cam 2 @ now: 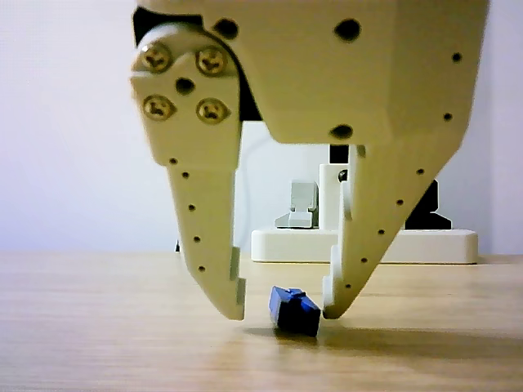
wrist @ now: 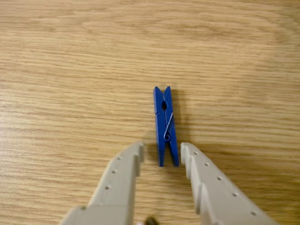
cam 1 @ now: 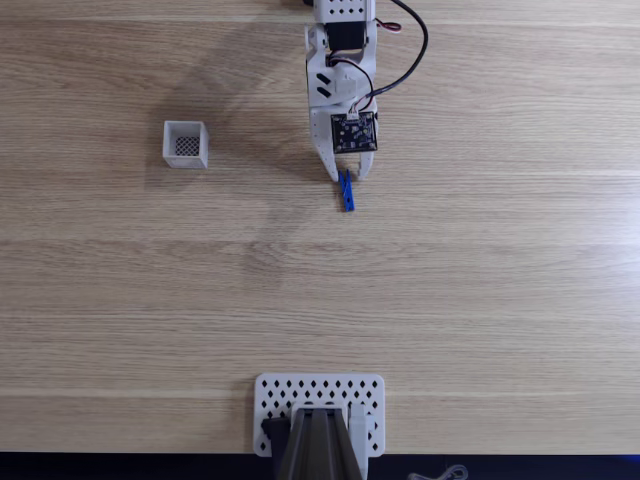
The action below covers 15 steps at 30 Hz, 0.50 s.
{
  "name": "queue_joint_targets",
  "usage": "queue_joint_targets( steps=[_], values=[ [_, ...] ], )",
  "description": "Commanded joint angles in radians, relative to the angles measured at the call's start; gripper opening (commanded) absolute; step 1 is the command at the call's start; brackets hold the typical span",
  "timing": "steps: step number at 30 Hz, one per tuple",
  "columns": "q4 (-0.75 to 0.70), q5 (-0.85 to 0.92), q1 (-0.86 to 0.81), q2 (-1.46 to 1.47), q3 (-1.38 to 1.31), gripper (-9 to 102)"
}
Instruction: Grasp a peg and put it in the crate.
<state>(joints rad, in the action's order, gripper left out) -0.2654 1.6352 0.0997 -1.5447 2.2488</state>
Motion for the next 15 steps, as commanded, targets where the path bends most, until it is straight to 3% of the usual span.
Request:
queue_joint_targets(
  steps=[1,11,15],
  values=[
    [0.021,-0.009,-0.015,-0.051,-0.049,-1],
    [0.038,-0.005,-0.018,-0.078,-0.032,0],
    [0.107,-0.006,-0.058,-0.169,-0.06,0]
  ],
)
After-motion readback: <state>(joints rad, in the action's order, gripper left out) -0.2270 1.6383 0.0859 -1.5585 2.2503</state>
